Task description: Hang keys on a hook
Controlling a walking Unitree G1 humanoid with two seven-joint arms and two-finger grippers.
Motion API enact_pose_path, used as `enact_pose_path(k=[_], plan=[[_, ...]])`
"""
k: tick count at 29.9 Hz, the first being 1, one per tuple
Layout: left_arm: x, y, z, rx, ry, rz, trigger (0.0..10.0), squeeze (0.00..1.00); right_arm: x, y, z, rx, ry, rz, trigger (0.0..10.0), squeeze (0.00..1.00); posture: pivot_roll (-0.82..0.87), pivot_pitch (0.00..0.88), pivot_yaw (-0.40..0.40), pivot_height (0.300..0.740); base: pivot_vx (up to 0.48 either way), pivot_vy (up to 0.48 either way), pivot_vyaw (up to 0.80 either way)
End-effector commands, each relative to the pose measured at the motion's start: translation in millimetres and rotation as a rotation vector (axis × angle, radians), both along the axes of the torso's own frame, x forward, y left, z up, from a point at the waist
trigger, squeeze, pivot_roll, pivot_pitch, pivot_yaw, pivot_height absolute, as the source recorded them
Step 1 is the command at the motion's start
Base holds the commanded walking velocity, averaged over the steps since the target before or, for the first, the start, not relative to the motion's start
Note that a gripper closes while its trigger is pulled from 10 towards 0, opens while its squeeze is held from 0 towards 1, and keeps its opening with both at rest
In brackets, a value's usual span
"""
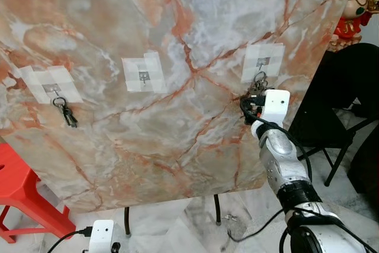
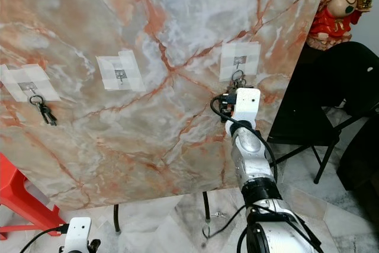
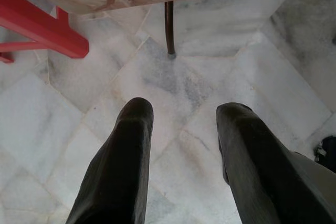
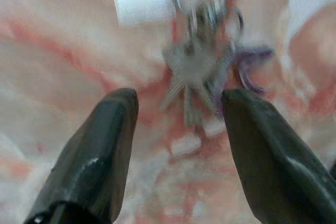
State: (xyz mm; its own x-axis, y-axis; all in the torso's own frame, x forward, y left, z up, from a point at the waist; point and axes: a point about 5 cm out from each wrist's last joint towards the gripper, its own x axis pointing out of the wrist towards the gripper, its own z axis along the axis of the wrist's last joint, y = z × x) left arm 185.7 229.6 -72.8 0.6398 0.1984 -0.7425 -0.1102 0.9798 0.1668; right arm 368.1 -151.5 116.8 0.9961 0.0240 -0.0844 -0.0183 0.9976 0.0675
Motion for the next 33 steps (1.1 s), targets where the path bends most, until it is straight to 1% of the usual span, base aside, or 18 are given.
enact_pose_path(k=[1,2,5,6,7,8,10,11,13,14,15,17,19,20,21,26,29,33], plan=[[-5.5,2.1,-2.7,-0.001,0.029,-0.001,10.0,0.00,-6.1,-2.9,-17.5,-0.005,0.073,-0.002,10.0,0.00,0.03,0.000,0.014,0.723,0.000,0.000,0.00],[-5.6,2.3,-2.8,-0.001,0.031,-0.001,10.0,0.00,-15.6,-9.2,-40.8,-0.014,0.159,-0.021,10.0,0.00,0.03,0.000,0.014,0.723,0.000,0.000,0.00],[-5.9,2.9,-2.9,0.000,0.033,0.000,10.0,0.00,-31.3,-16.8,-70.3,-0.020,0.282,-0.049,10.0,0.00,0.03,0.000,0.014,0.723,0.000,0.000,0.00],[-6.1,3.2,-2.9,0.000,0.034,0.003,10.0,0.00,-43.1,-20.9,-87.5,-0.008,0.355,-0.066,10.0,0.00,0.03,0.000,0.010,0.723,0.000,0.000,0.00],[-6.3,3.4,-2.9,0.000,0.034,0.005,10.0,0.00,-51.7,-21.9,-98.9,-0.003,0.408,-0.066,10.0,0.00,0.03,0.000,0.010,0.723,0.000,0.000,0.00],[-6.3,3.4,-2.9,0.000,0.034,0.005,10.0,0.00,-51.7,-21.9,-98.9,-0.003,0.408,-0.066,10.0,0.00,0.03,0.000,0.010,0.723,0.000,0.000,0.00],[-6.6,3.9,-3.0,-0.001,0.035,0.007,10.0,0.00,-65.1,-22.4,-114.8,0.010,0.483,-0.061,10.0,0.00,0.04,0.000,0.009,0.723,0.000,0.000,0.00],[-6.6,3.9,-3.0,-0.001,0.035,0.007,10.0,0.00,-65.1,-22.4,-114.8,0.010,0.483,-0.061,10.0,0.00,0.04,0.000,0.009,0.723,0.000,0.000,0.00],[-7.6,4.2,-3.5,-0.004,0.040,0.007,10.0,0.00,-82.5,-21.2,-132.9,0.005,0.566,-0.039,10.0,0.00,0.03,0.000,0.009,0.723,0.000,0.000,0.00],[-8.5,4.0,-4.0,-0.006,0.045,0.004,10.0,0.00,-96.8,-21.0,-146.0,0.002,0.630,-0.030,10.0,0.00,0.03,0.000,0.009,0.723,0.000,0.000,0.00],[-9.6,3.6,-4.7,-0.010,0.050,-0.002,10.0,0.00,-117.3,-21.4,-162.8,0.005,0.713,-0.027,10.0,0.00,0.03,0.000,0.007,0.723,0.000,0.000,0.00],[-9.9,3.0,-5.0,-0.015,0.053,-0.003,10.0,0.00,-130.5,-22.0,-172.2,0.015,0.759,-0.029,10.0,0.00,0.03,0.000,0.005,0.723,0.000,0.000,0.00],[-10.0,2.1,-5.3,-0.022,0.054,-0.007,10.0,0.00,-146.5,-25.4,-182.2,-0.014,0.813,-0.041,10.0,0.00,0.04,0.000,0.001,0.723,0.000,0.000,0.00],[-10.0,1.6,-5.4,-0.026,0.054,-0.008,10.0,0.00,-155.1,-27.9,-187.3,-0.010,0.843,-0.064,10.0,0.00,0.05,0.000,-0.001,0.723,0.000,0.000,0.00],[-10.2,1.3,-5.6,-0.028,0.055,-0.007,10.0,0.00,-165.1,-29.9,-192.8,0.018,0.875,-0.099,10.0,0.00,0.05,0.000,-0.003,0.723,0.000,0.000,0.00],[-10.0,-1.9,-6.5,-0.031,0.062,-0.010,10.0,0.00,-179.6,-27.1,-200.4,-0.024,0.917,-0.043,10.0,0.00,0.03,0.000,-0.002,0.723,0.000,0.000,0.00],[-10.5,-5.4,-7.6,-0.035,0.067,-0.014,10.0,0.00,-187.5,-30.3,-203.9,-0.014,0.939,-0.059,10.0,0.00,0.03,0.000,-0.008,0.723,0.000,0.000,0.00],[-10.3,-6.7,-7.8,-0.037,0.066,-0.011,10.0,0.00,-190.7,-34.2,-204.9,-0.018,0.944,-0.062,10.0,0.00,0.03,0.000,-0.011,0.723,0.000,0.000,0.00]])
